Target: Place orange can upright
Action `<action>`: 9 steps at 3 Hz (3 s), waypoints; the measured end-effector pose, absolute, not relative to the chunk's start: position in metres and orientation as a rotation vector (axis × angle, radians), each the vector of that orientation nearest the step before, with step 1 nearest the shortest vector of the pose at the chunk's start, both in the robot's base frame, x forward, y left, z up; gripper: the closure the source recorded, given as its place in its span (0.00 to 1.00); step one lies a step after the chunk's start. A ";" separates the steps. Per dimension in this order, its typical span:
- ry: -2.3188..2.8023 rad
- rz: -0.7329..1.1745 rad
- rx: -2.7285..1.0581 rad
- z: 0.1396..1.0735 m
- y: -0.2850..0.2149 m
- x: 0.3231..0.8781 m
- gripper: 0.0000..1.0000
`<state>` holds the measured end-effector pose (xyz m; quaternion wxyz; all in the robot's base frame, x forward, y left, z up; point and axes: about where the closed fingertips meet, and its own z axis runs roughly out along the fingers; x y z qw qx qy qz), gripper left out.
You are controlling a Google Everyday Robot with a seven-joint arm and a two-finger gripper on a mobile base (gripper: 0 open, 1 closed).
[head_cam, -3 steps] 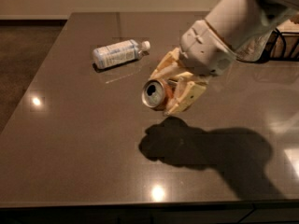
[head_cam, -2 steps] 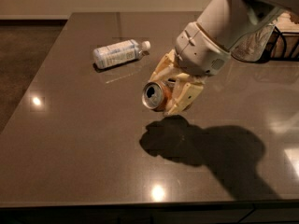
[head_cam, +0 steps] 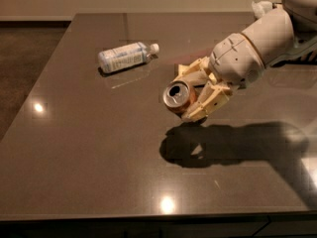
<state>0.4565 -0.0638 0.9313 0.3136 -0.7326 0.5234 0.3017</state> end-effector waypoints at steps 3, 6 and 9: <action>1.232 1.254 -1.372 0.971 -0.067 0.470 1.00; 1.493 1.226 -1.013 0.966 -0.025 0.460 1.00; 1.548 0.970 -0.882 0.915 -0.006 0.471 1.00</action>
Offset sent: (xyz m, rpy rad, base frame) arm 0.0215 -0.0230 0.0534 0.6809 0.2958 -0.0753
